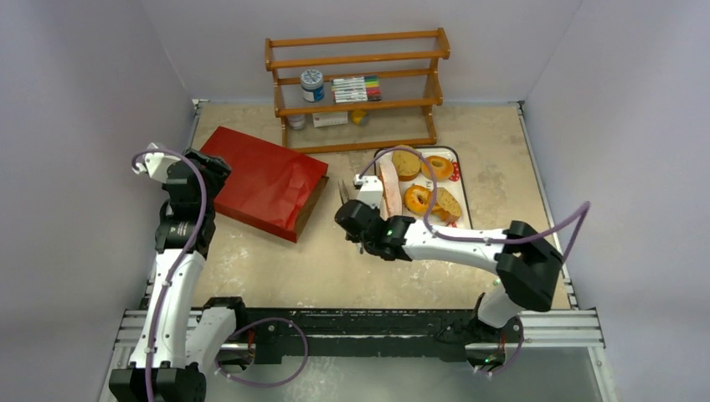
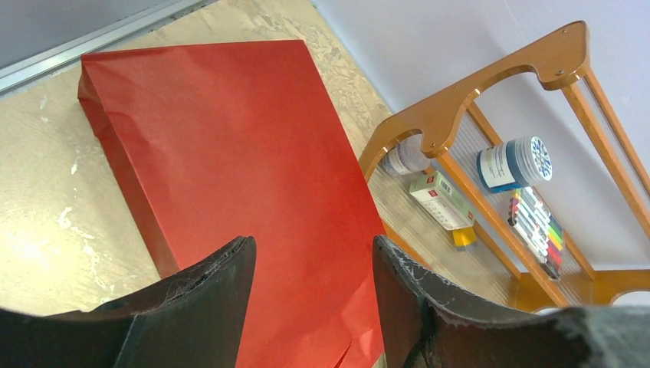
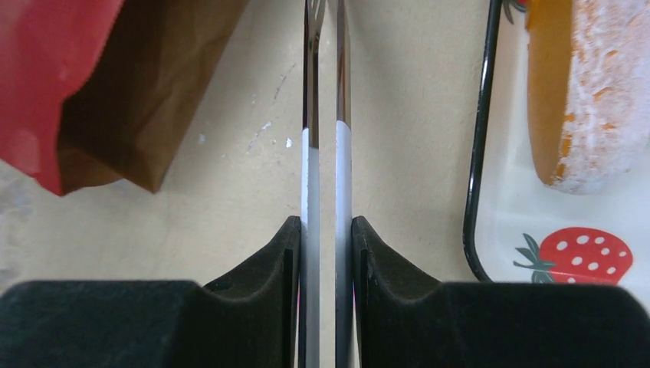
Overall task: Take the fake bread out of the paper bag
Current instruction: Place the clamp at the center of the board.
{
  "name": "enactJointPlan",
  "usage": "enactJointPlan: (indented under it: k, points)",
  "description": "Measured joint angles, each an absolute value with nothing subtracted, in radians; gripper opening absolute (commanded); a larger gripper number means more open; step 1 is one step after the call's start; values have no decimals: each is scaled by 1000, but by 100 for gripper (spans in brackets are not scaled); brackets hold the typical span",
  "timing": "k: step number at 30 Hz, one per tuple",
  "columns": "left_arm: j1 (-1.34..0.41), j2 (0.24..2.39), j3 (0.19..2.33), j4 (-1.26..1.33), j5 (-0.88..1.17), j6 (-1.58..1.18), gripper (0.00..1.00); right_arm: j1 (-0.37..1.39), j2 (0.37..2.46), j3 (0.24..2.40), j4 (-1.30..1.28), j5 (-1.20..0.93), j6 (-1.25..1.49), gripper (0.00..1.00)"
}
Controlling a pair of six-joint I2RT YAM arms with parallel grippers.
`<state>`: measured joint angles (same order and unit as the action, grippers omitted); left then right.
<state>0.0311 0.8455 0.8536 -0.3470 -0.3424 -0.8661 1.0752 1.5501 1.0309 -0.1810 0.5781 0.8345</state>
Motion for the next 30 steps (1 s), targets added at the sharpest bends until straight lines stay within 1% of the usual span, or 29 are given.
enactJointPlan:
  k: [3, 7, 14, 16, 19, 21, 23, 30]
  points:
    - [31, 832, 854, -365, -344, -859, 56, 1111, 1621, 1024, -129, 633, 816, 23]
    - [31, 821, 854, -379, -345, -852, 56, 1151, 1720, 1024, -75, 691, 818, 27]
    - [31, 816, 854, -391, -348, -826, 56, 1169, 1838, 1005, -4, 699, 867, 38]
    - [31, 816, 854, -397, -350, -817, 57, 1169, 1844, 1006, 18, 695, 874, 43]
    - [31, 819, 854, -414, -352, -804, 57, 1169, 1855, 1014, 33, 689, 875, 57]
    - [31, 821, 854, -422, -352, -796, 57, 1169, 1867, 1032, 25, 688, 874, 64]
    - [31, 821, 854, -434, -353, -789, 57, 1169, 1875, 1057, 2, 683, 872, 76]
    - [31, 815, 854, -441, -352, -791, 57, 1170, 1848, 1154, -142, 686, 842, 79]
